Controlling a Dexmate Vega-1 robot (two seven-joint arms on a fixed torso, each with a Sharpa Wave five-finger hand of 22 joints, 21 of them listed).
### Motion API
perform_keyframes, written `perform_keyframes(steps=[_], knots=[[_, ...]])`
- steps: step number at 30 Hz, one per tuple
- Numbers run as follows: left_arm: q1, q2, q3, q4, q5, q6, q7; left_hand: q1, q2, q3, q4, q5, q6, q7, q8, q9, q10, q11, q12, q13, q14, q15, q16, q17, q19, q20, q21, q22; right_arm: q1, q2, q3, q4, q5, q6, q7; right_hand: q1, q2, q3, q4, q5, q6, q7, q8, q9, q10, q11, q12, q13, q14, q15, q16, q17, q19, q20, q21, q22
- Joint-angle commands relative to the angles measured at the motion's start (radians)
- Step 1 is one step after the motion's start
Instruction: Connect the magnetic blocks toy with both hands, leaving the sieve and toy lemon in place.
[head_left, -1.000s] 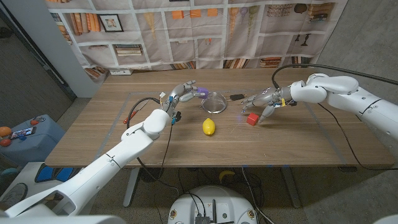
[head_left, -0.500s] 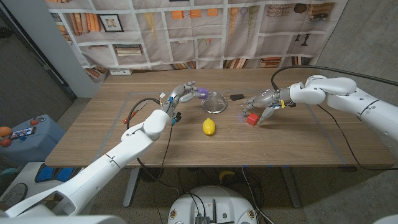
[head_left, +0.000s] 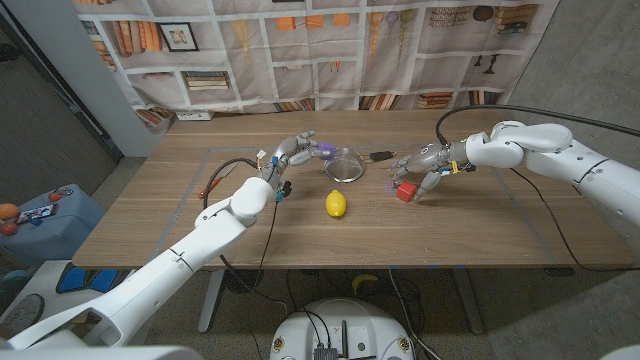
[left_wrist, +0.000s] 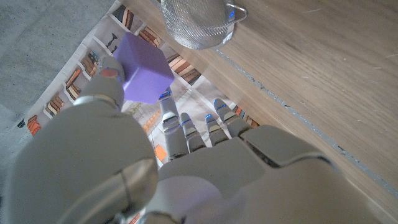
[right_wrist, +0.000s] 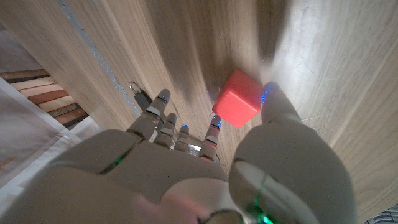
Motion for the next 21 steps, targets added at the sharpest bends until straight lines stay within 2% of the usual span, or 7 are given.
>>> perform_keyframes(steps=[1,21], knots=[[0.007,-0.001,0.001,-0.009,0.003,0.003,0.009,0.032,0.038,0.002,0.006,0.005,0.094,-0.073,0.002,0.005,0.002,0.002,0.002,0.003,0.001,-0.020,0.001,0.002,0.000,-0.001,0.006,0.005,0.013,0.006,-0.011,0.022,-0.020,0.020,-0.040,0.013,-0.001,-0.001,-0.006,0.015,0.029,-0.001,0.015,0.006,0.014,-0.005,0.006,0.001,0.014,-0.004,0.008,0.005,0.021,-0.008,0.005,0.002],[0.014,-0.010,0.007,-0.011,0.006,0.007,0.017,0.032,0.039,-0.001,0.006,0.005,0.102,-0.073,-0.001,0.006,0.005,0.000,0.002,0.003,0.003,-0.018,0.002,0.002,0.001,-0.001,0.006,0.005,-0.002,-0.003,-0.007,0.030,-0.032,0.034,-0.114,0.019,-0.010,-0.034,-0.002,0.056,0.151,-0.003,0.080,0.014,0.079,-0.033,0.013,-0.002,0.066,-0.062,0.030,0.014,0.083,-0.050,0.004,0.002]])
